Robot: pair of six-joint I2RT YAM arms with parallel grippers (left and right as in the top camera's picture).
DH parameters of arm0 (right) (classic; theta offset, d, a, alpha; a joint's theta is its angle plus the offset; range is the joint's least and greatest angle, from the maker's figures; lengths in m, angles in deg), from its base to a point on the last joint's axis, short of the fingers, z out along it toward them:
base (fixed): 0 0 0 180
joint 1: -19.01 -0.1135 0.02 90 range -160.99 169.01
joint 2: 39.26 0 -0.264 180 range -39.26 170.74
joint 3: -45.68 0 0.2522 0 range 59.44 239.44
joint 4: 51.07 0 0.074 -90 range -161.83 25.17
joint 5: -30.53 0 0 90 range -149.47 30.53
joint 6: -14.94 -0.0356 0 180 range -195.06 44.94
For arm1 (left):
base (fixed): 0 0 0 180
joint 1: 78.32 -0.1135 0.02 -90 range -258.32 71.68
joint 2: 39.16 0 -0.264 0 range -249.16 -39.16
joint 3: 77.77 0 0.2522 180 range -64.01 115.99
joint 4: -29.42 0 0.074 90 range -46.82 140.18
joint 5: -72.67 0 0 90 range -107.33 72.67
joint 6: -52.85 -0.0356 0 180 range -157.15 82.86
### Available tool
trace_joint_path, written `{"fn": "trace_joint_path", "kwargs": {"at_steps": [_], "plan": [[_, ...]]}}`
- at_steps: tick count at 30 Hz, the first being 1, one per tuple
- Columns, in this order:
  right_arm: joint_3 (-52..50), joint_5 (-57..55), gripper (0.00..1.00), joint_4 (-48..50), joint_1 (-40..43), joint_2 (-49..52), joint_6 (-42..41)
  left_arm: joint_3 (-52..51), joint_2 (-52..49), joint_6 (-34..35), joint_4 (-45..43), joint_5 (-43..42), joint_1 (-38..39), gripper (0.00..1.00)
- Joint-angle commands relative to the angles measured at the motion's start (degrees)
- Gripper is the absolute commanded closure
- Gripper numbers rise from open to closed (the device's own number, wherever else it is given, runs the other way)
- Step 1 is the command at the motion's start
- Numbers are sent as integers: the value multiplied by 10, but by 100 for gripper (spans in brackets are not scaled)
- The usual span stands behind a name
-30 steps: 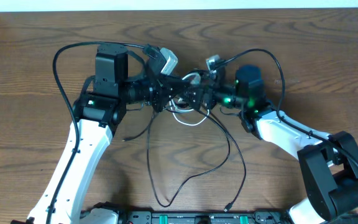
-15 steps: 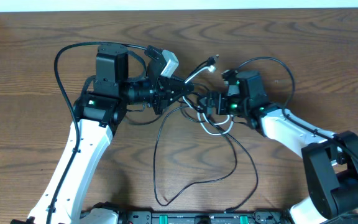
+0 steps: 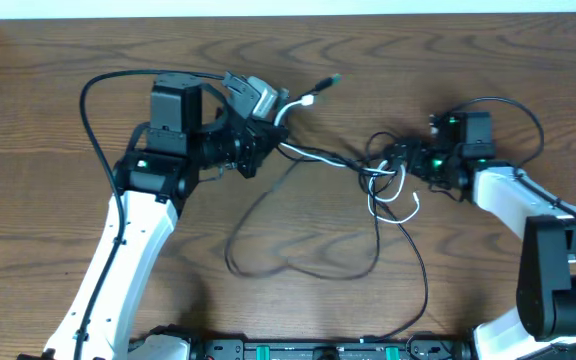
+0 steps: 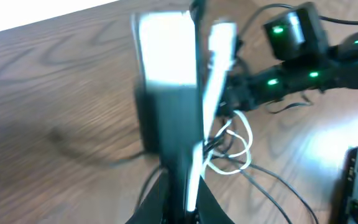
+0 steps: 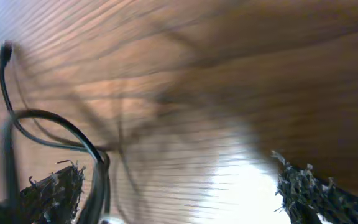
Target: Untangle cables
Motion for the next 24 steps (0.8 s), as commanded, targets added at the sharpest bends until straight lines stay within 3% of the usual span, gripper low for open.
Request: {"fn": "trace_joint_path", "kwargs": {"at_steps": [1, 8, 12, 17, 22, 23, 24], "plan": [[-2, -26, 1, -21, 45, 1, 8, 1, 2, 5, 3, 22, -42, 92], [-2, -20, 1, -39, 97, 1, 8, 1, 2, 5, 32, 22, -144, 92], [-2, 43, 1, -35, 104, 1, 9, 1, 2, 5, 68, 22, -200, 93], [-2, 146, 1, -18, 99, 1, 42, -3, 2, 5, 97, 31, -217, 92], [-2, 253, 1, 0, 54, 1, 125, -12, 0, 5, 108, 39, -217, 92], [-2, 253, 1, 1, 43, 1, 131, -12, -1, 5, 111, 39, -217, 89], [-2, 253, 1, 2, 31, 1, 138, -12, -3, 5, 114, 43, -217, 74]]}}
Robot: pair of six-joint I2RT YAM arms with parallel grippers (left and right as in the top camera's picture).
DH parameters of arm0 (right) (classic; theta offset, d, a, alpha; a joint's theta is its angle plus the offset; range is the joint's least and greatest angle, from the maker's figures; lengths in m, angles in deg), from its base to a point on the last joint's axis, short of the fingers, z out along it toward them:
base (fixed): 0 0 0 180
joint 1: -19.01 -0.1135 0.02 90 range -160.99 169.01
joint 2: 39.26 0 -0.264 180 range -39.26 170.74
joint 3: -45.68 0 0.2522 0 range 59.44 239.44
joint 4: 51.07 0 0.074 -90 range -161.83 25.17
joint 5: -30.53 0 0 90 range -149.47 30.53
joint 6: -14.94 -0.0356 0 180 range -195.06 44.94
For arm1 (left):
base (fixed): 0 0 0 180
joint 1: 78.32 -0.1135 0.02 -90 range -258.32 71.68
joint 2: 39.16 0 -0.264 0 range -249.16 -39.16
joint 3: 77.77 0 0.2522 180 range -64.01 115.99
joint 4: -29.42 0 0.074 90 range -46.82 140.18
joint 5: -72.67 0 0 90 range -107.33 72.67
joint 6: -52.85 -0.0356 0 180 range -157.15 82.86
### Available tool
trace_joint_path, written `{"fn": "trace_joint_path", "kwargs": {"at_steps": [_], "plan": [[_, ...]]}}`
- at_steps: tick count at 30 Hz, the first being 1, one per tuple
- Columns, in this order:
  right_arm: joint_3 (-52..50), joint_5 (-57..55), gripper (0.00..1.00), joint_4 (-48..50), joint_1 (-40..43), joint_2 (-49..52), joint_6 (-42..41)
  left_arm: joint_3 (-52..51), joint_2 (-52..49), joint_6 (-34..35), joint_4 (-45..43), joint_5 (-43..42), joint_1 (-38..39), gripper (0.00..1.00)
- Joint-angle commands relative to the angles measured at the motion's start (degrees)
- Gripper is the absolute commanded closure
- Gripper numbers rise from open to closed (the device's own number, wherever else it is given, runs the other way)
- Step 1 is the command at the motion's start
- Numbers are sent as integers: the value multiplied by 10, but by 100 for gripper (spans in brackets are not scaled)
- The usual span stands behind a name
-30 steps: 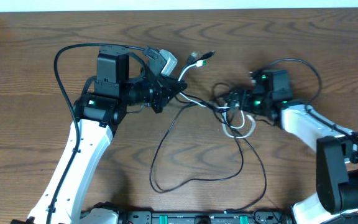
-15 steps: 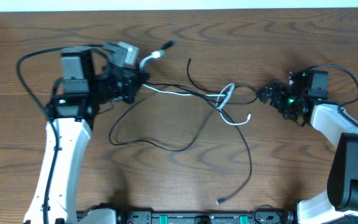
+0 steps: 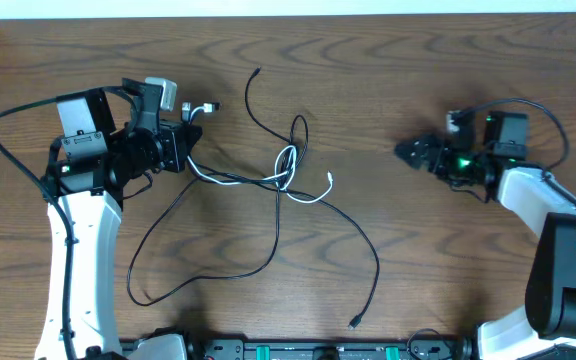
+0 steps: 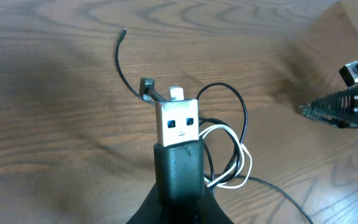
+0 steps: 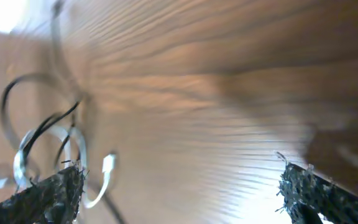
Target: Untangle cables
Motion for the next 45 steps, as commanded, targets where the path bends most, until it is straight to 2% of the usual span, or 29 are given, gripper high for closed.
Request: {"fn": "trace_joint_path", "kwargs": {"at_steps": [1, 2, 3, 4, 11, 19, 24, 32, 36, 40, 45], "plan": [[-3, 60, 1, 5, -48, 4, 59, -10, -4, 5, 11, 14, -2, 63], [-3, 60, 1, 9, -61, 4, 62, -10, -6, 5, 16, 23, -2, 35], [-3, 55, 1, 14, -72, 4, 62, -10, -6, 5, 21, 27, -2, 21], [-3, 49, 1, 17, -83, 4, 62, -10, -6, 5, 26, 30, -2, 16], [-3, 30, 1, 40, -130, 4, 62, -10, -6, 6, 57, 32, -2, 14], [-3, 30, 1, 42, -134, 4, 61, -10, -6, 12, 82, 30, 13, 13], [-3, 30, 1, 41, -134, 4, 62, -10, -6, 10, 77, 37, 64, 13], [-3, 30, 1, 38, -134, 4, 40, -10, -23, 10, 31, 170, 189, 13], [-3, 11, 1, 37, -134, 4, 40, -10, -77, 17, -3, 239, 239, 13], [-3, -9, 1, 35, -134, 4, 40, -10, -137, 36, -27, 243, 271, 13], [-3, -29, 1, 32, -134, 4, 40, -10, -165, 44, -54, 243, 314, 13]]}}
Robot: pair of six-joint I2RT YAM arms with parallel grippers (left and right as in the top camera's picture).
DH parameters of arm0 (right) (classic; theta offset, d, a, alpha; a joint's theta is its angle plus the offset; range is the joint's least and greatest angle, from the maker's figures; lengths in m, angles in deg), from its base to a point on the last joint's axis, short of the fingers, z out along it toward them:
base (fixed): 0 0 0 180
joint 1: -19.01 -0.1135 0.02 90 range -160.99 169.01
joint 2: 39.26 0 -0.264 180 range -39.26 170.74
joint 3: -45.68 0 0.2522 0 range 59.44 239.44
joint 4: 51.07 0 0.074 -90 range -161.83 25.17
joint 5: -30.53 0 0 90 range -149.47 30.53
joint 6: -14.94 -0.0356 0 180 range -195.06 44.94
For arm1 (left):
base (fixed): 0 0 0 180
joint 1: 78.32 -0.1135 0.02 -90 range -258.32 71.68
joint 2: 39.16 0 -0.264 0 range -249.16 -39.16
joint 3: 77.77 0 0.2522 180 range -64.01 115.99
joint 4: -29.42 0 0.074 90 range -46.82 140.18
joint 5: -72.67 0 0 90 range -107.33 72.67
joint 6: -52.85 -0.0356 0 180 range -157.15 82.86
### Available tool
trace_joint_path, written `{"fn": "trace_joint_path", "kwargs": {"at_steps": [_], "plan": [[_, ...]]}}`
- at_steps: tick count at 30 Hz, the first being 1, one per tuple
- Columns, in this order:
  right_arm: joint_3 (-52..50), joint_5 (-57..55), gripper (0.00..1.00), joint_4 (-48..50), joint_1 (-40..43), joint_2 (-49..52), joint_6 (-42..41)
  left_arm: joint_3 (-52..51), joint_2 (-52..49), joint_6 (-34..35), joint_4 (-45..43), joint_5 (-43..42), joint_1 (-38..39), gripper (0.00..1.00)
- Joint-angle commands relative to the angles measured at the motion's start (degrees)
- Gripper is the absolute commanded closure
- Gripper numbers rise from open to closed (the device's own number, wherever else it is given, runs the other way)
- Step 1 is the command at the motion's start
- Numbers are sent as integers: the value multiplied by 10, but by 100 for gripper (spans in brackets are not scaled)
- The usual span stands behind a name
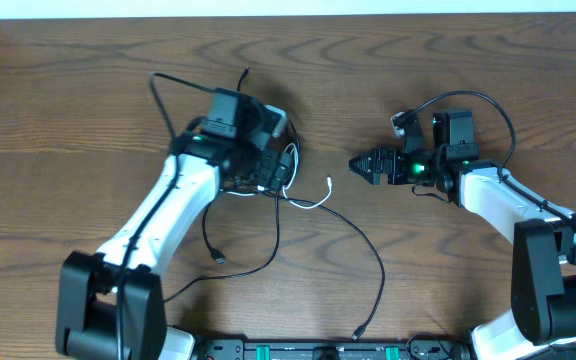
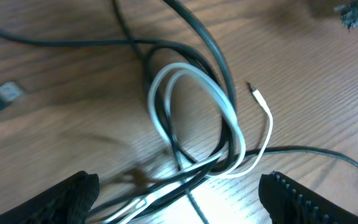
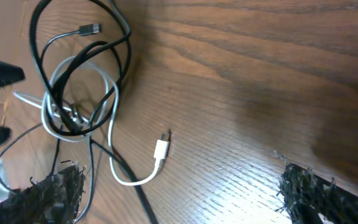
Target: Untangle cables
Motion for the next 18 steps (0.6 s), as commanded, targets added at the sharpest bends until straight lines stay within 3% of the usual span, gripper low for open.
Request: {"fn": "trace_joint_path", "kwargs": {"at_steps": [1, 9, 14, 15, 16, 18], "plan": [[-3, -28, 1, -1, -4, 4, -3, -4, -7, 13, -23, 13, 34, 13], [-3, -42, 1, -2, -4, 4, -3, -4, -34, 14, -37, 98, 61, 13], [-3, -42, 1, -3, -4, 4, -3, -4, -65, 18, -38, 97, 61, 14], [-3, -42, 1, -3, -4, 4, -3, -4, -74, 28, -38, 97, 61, 21], [-3, -42, 1, -3, -4, 4, -3, -4, -75, 28, -38, 97, 61, 34], [-3, -42, 1, -3, -4, 4, -7, -4, -75, 28, -39, 97, 61, 69]]}}
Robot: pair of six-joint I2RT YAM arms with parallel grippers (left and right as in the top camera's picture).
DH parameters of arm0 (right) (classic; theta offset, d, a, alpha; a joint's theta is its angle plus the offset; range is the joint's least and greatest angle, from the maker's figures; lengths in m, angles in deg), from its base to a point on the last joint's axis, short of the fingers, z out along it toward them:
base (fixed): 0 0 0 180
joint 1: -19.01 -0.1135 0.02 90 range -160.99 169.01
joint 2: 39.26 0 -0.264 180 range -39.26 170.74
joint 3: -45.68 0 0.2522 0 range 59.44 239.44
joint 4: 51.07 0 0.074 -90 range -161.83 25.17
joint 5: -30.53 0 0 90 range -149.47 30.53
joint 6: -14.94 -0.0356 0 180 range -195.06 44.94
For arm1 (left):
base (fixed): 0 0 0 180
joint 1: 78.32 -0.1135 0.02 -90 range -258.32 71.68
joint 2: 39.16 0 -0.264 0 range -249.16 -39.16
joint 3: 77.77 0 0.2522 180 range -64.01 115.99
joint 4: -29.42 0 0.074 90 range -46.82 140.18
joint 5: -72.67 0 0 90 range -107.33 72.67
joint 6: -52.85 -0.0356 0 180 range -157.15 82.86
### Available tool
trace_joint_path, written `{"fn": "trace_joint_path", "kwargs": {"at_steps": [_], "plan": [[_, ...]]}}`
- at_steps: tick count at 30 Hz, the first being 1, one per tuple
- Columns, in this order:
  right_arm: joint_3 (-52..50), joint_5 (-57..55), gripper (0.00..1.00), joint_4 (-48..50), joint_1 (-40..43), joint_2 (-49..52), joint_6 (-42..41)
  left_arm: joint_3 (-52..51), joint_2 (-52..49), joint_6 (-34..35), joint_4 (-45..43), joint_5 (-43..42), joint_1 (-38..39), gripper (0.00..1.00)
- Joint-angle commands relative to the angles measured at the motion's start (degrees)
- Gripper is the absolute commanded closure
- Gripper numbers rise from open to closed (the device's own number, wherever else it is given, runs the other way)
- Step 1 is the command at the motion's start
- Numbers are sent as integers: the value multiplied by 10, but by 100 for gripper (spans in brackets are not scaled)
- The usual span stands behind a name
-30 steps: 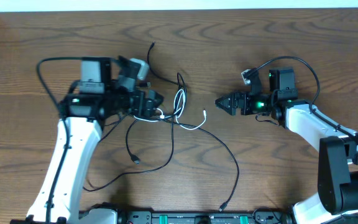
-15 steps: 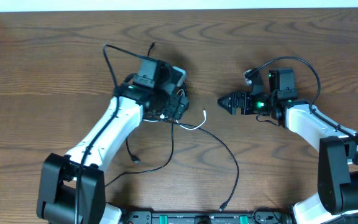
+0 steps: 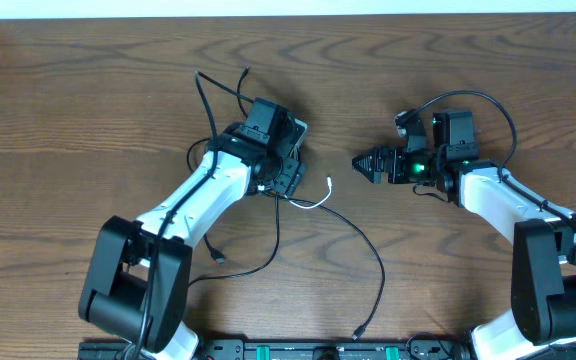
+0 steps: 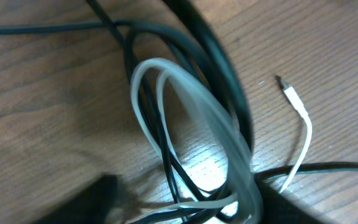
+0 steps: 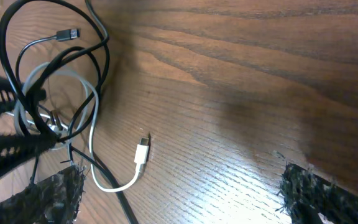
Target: Untangle cables
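Observation:
The tangle (image 3: 286, 165) lies at mid-table: a white cable (image 4: 185, 124) looped twice through thicker black cable (image 4: 222, 68) loops. The white cable's free plug (image 3: 328, 183) points right and shows in the right wrist view as plug (image 5: 143, 149). My left gripper (image 3: 286, 180) is down on the tangle, open, its blurred fingers (image 4: 98, 199) on either side of the crossing strands. The left gripper (image 4: 188, 208) holds nothing that I can see. My right gripper (image 3: 360, 162) hovers open just right of the plug, and the right gripper (image 5: 182, 193) has bare wood between its fingers.
A thin black cable (image 3: 373, 265) runs from the tangle toward the front edge. Another black end (image 3: 218, 258) lies front left. Two black ends (image 3: 203, 85) stick up behind the left wrist. The wooden table (image 3: 468, 290) has a white wall behind it.
My left gripper has come lower and closer onto the tangle, and its wrist sits a little further right. The black ends behind it have shifted. The right gripper has barely moved.
First my left gripper held a white USB plug while the right was at the knot, right of centre. Then the left held the plug far left, the tangle lay mid-table and the right stood open, away. Later the left was open over the tangle, where it now sits lower.

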Motion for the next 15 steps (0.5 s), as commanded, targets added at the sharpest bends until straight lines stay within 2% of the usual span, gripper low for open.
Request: {"fn": "trace_joint_path", "kwargs": {"at_steps": [1, 2, 7, 10, 15], "plan": [[-3, -3, 1, -2, -4, 4, -8, -3, -3, 7, 0, 10, 0, 87], [-3, -3, 1, -2, -4, 4, -8, -3, -3, 7, 0, 10, 0, 92], [-3, -2, 1, -2, -4, 4, -14, -2, 21, 5, 2, -41, 0, 92], [-3, 11, 1, 9, -4, 4, -14, -2, 71, -21, 2, -79, 1, 93], [-3, 123, 1, 103, -4, 4, -14, -2, 166, -47, 2, -83, 1, 92]]}}
